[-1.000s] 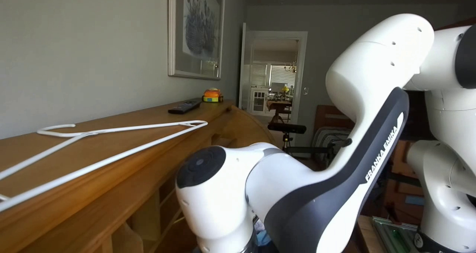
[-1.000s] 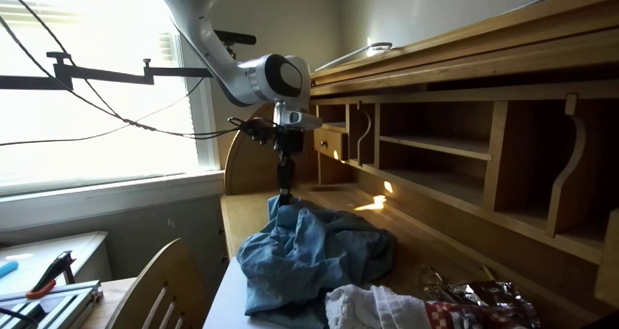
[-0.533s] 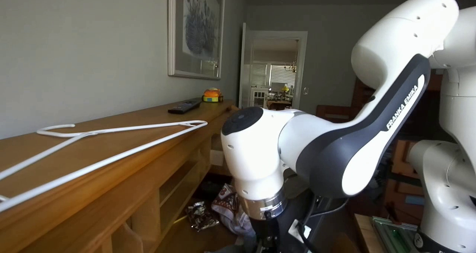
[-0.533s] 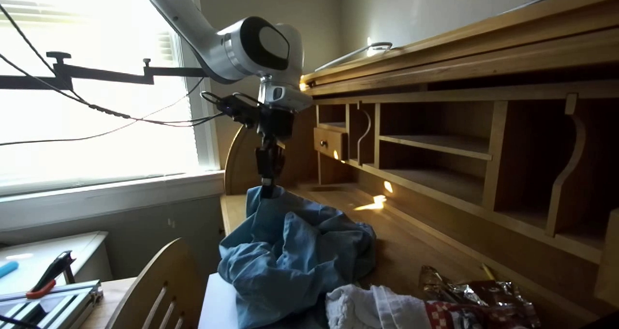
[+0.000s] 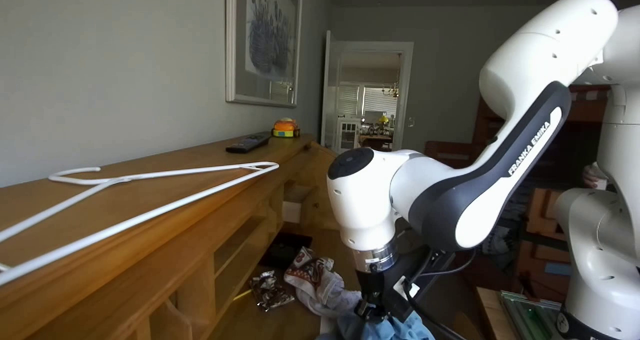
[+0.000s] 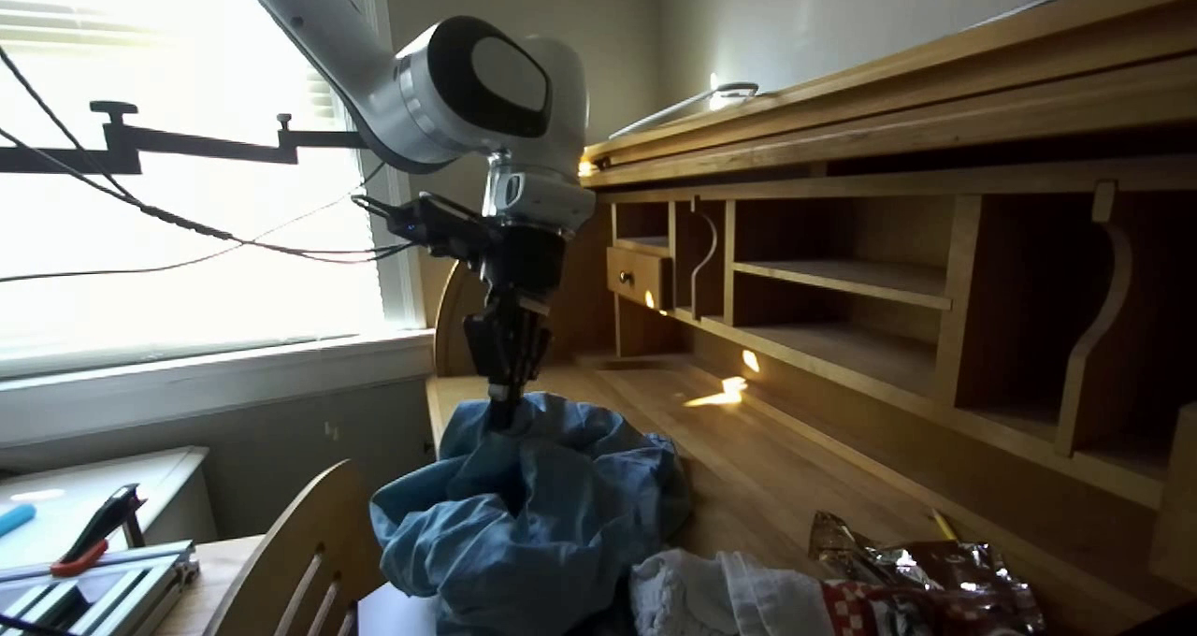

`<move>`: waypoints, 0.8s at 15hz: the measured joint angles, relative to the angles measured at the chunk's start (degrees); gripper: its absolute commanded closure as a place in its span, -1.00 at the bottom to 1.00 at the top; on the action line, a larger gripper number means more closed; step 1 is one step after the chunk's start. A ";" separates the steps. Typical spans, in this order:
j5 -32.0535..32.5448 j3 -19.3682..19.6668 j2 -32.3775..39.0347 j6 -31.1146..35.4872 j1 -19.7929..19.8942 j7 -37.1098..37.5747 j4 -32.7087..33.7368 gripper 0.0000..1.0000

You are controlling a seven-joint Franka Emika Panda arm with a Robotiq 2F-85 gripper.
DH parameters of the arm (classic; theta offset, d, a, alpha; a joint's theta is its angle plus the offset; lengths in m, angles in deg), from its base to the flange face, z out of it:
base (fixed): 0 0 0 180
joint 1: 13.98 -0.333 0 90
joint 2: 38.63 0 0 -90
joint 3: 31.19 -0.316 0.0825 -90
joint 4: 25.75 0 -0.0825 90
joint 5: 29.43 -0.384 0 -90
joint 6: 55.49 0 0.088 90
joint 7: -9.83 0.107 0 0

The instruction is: Fold the blue cloth

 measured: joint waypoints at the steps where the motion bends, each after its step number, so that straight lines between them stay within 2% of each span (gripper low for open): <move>1: 1.00 0.31 0.69 1.31 0.82 1.88 -0.77 0.99; 5: 3.12 2.17 4.51 3.78 3.31 8.26 -1.45 0.99; 12: 3.98 6.27 8.37 3.93 5.25 14.54 -1.21 0.99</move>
